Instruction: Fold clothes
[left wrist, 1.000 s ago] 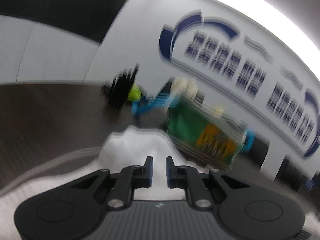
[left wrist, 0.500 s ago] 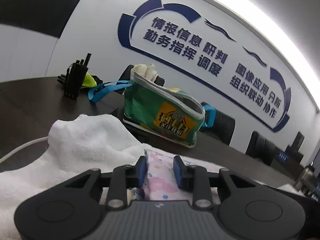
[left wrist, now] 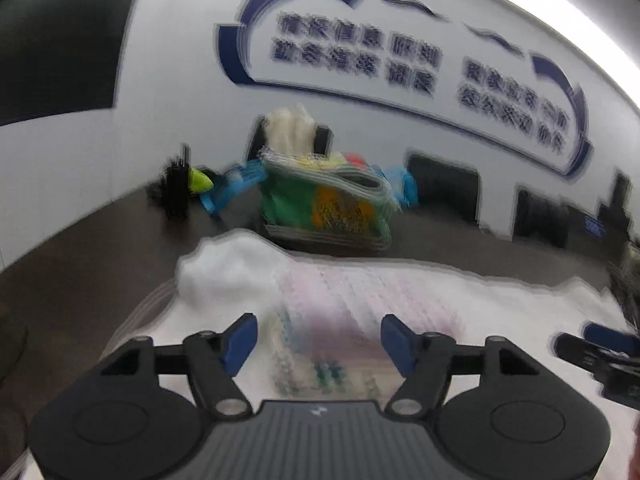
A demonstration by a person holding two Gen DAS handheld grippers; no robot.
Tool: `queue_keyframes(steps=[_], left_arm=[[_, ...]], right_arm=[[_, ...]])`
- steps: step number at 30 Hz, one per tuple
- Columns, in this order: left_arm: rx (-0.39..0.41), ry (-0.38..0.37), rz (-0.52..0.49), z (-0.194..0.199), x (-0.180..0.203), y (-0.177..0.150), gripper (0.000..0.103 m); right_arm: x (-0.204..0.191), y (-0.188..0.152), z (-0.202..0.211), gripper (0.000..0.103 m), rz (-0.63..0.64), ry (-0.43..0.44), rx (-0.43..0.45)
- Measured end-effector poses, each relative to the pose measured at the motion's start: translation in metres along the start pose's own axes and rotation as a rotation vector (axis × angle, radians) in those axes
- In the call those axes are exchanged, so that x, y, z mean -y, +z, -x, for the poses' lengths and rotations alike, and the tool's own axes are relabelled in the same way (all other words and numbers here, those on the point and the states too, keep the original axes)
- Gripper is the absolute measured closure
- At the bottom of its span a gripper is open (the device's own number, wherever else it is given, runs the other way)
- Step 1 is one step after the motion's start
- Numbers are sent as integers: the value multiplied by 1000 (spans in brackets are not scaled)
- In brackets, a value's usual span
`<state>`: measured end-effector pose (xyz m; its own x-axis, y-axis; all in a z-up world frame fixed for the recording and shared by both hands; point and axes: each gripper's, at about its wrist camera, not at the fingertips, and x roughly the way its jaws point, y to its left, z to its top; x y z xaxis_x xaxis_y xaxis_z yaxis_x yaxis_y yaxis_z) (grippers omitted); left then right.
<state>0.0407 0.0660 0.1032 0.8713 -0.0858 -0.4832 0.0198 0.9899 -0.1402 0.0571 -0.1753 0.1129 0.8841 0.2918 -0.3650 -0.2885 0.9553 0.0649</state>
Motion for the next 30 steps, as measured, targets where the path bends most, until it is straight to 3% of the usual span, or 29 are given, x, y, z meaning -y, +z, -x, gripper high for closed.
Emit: queue_keyframes(steps=[3, 6, 9, 11, 13, 18, 23, 30], left_arm=[[-97, 2, -47, -4, 26, -39, 32], [-138, 28, -58, -12, 43, -66, 32], [-178, 32, -26, -22, 48, -78, 32], [-189, 45, -47, -26, 53, -81, 29], [-168, 93, -85, -28, 59, -86, 17], [-182, 125, -108, -34, 59, -104, 14], [-184, 119, -102, -34, 60, -103, 14], [-176, 128, -115, -32, 61, -109, 5]], right_arm=[[5, -36, 19, 22, -13, 32, -85], [14, -71, 33, 19, -72, -6, -158], [20, -94, 42, 1, -127, -21, -196], [17, -102, 44, 0, -113, -39, -205], [13, -105, 43, 0, -93, -65, -209], [17, -109, 27, 0, -130, -107, -258], [11, -116, 15, 0, -106, -126, -289], [0, -116, 8, 0, -39, -159, -324]])
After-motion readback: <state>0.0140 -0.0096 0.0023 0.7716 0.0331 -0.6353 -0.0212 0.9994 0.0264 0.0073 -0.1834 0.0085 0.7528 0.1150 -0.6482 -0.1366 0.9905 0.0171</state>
